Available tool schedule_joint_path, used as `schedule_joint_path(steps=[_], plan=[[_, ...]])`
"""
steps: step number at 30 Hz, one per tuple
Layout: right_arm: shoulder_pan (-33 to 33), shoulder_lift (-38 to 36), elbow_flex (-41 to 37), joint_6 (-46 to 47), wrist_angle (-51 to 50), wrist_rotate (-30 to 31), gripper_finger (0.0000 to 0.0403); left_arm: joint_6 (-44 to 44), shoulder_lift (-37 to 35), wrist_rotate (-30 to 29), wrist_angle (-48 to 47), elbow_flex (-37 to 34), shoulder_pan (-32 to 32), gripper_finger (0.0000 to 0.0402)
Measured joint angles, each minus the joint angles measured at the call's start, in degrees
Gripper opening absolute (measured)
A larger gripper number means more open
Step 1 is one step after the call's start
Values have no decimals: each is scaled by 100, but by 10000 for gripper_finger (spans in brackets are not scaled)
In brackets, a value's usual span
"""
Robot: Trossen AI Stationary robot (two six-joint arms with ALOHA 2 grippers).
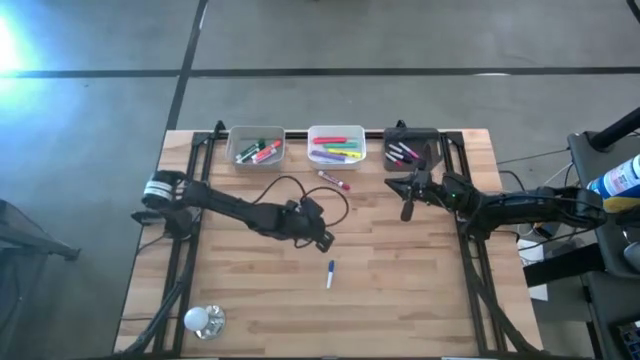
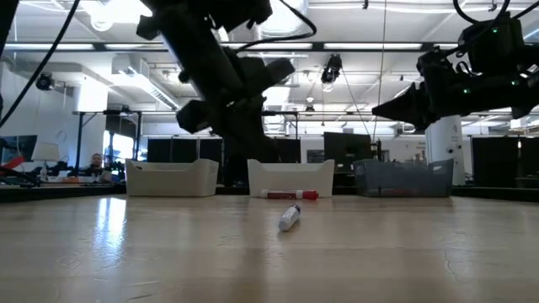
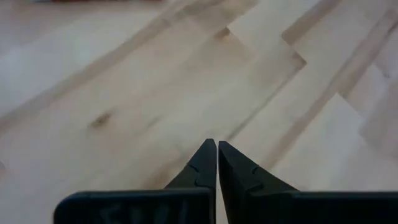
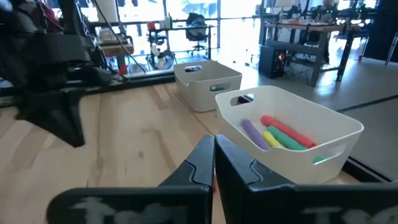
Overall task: Pick & Place Markers
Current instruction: Put the blue pen into the black bin
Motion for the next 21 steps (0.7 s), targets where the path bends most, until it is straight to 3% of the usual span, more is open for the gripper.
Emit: schedule_joint_path(steps=[10,21], plan=[[0,-7,-10,-24,-16,4,8,-1327,562,-3,-1613,1082,-519,67],[0,-5,-10,-24,-17,9,9,-1709,1702,-1,-2689,2581,-559,134]])
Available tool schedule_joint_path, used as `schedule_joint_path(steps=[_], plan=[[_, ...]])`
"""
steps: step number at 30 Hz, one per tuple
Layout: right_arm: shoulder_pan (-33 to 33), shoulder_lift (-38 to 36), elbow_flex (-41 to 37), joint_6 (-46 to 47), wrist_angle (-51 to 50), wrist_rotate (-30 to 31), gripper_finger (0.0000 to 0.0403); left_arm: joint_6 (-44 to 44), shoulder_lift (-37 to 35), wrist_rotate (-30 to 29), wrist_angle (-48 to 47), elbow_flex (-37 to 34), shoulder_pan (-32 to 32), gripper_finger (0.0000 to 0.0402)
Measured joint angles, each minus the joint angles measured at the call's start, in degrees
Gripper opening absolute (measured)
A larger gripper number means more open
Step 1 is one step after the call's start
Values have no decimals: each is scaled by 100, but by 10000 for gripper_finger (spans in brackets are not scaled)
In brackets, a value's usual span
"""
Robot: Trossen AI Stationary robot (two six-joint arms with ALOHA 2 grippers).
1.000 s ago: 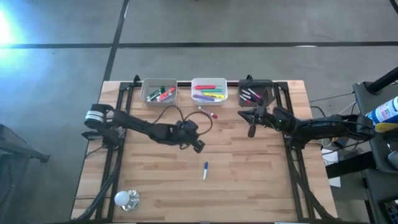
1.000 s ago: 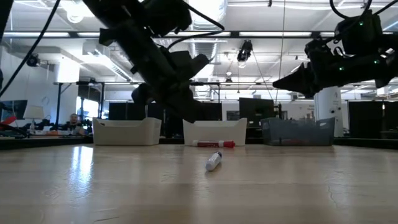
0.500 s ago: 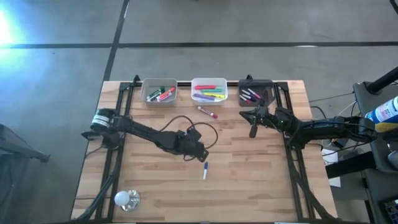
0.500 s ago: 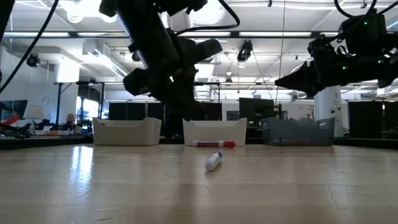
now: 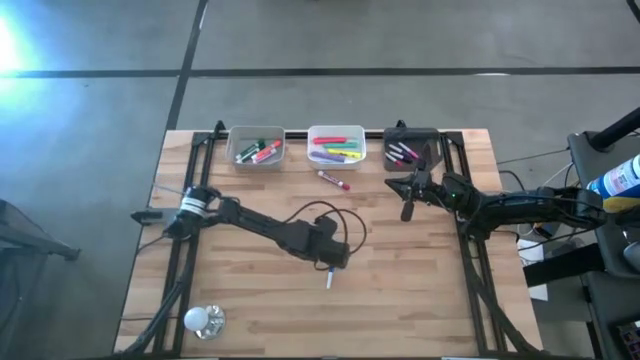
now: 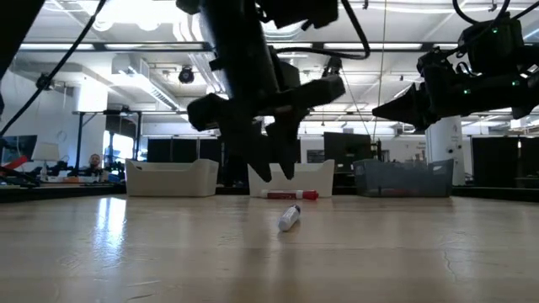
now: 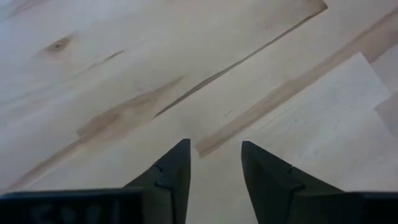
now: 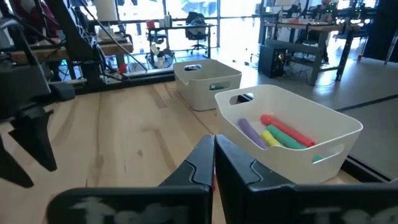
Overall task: Pick & Place Markers
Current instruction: Put the blue pen into the black bin
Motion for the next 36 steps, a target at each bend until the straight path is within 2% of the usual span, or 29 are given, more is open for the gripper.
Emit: schedule_joint_path(steps=[4,13,21,27,36], plan=[[0,0,0,0,-1,0,9,-217,268,64,-259,318,2,135],[-1,0,-9,0,-4,4,8,-530,463,1095,23,622,-115,135],[0,2,-13,0,-4,4,8,-960,649,1156,-40,683,-229,135],[0,2,-17,2,-4,7,9,-944,774,1128,-71,672,-229,133],[-2,2,-20,8,-115,7,9,-1031,825,1057,-135,598,-251,65]])
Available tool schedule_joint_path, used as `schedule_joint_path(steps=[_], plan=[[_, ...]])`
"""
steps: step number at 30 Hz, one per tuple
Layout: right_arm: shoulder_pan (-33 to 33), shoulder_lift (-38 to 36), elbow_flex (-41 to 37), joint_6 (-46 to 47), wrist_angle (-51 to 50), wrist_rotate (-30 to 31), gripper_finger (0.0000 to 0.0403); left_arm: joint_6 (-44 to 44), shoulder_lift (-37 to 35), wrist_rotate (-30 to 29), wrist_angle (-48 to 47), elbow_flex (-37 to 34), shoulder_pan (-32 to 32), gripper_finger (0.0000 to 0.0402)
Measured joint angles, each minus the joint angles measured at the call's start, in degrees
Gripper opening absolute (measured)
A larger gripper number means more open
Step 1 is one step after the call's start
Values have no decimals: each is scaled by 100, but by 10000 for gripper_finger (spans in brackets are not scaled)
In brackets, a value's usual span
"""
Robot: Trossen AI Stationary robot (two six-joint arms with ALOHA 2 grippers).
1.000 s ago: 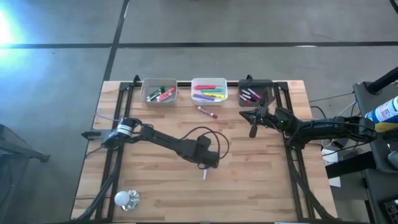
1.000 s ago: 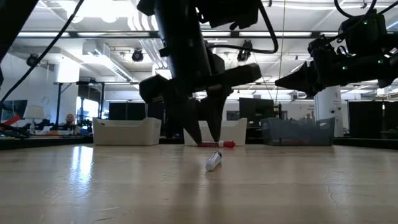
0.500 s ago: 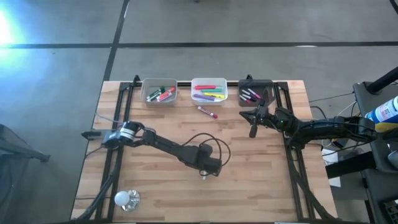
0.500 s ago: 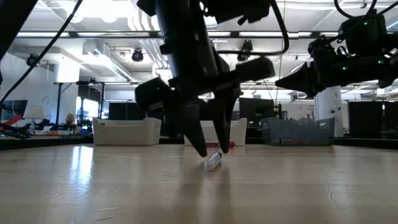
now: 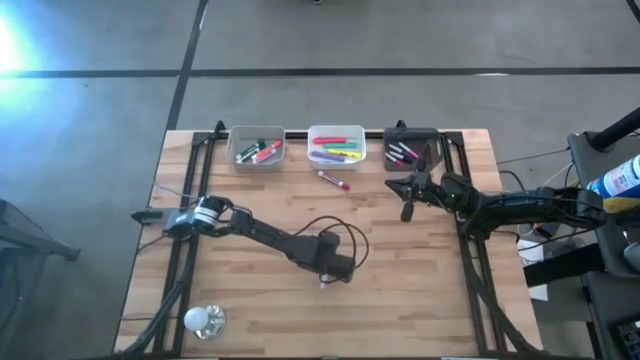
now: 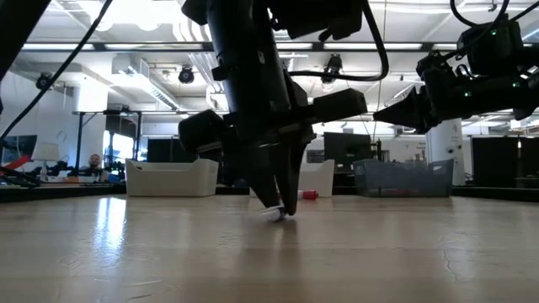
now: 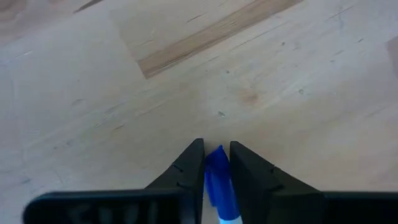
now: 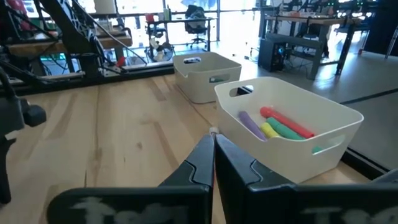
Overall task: Pick & Place Markers
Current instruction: Put the blue pen into the black bin
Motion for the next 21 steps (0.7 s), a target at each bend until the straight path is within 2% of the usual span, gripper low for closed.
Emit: schedule_joint_path(steps=[4,10,15,21], plan=[[0,4,0,-6,-18,2,9,69,5,-34,-143,11,-4,40],[2,2,0,12,-26,2,9,369,-217,-217,-618,-19,2,33],[2,2,0,12,-199,11,9,513,-773,-930,-1141,-33,2,31],[0,2,0,12,-234,15,8,1124,-1473,-1933,-870,-241,-24,15]])
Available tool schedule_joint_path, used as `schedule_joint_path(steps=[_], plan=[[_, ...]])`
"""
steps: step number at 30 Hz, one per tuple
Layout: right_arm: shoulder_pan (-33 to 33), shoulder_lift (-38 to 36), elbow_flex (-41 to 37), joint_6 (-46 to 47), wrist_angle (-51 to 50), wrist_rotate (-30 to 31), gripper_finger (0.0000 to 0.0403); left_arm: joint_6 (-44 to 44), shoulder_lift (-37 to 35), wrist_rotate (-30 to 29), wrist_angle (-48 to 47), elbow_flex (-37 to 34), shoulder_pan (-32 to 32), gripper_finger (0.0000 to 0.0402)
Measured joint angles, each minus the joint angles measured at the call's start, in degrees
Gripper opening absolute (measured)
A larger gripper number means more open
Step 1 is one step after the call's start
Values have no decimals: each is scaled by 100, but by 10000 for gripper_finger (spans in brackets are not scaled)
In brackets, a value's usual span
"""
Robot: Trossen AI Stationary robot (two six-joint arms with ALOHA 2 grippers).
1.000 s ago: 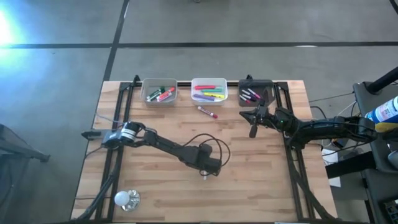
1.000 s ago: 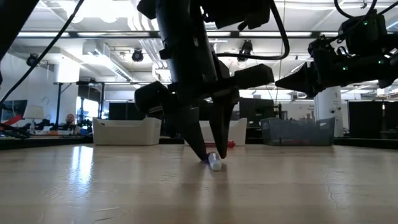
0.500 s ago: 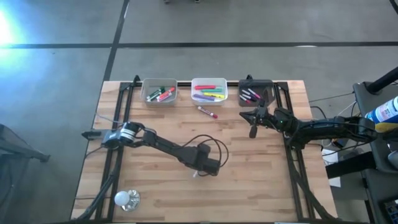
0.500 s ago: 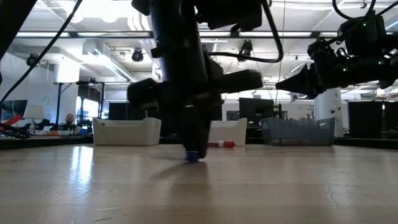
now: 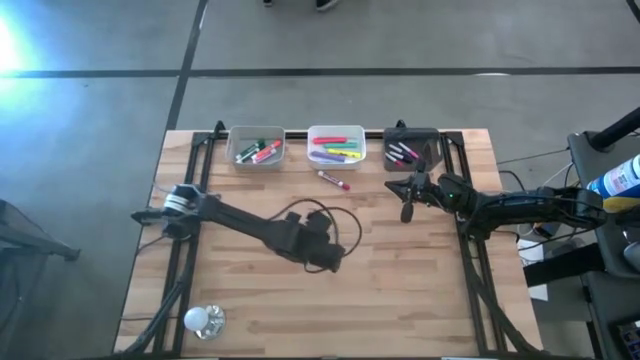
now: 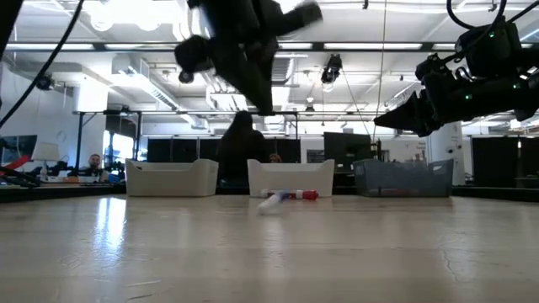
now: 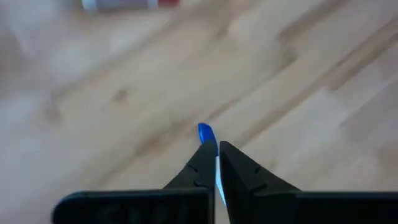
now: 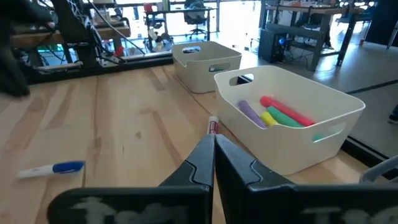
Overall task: Pick & Place Markers
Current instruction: Put the blue pen into the black bin
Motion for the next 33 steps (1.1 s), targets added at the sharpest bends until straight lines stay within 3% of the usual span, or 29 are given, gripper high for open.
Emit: schedule_joint_path(steps=[4,8,15,20,25,33], plan=[[0,0,0,-10,-66,-4,9,591,-560,-500,718,-506,-6,2],[0,2,0,2,-155,-20,9,1142,-1089,-549,1998,-1557,61,1],[2,7,27,330,-264,-472,9,1628,-1685,141,5101,-3953,305,2],[2,45,130,395,-271,-773,22,1881,-1695,601,6864,-5122,476,3],[7,237,254,413,-505,-805,55,1948,-1682,795,7562,-5683,667,3],[352,1130,1037,68,-1070,-1092,114,2877,-1684,903,7584,-5798,862,3]])
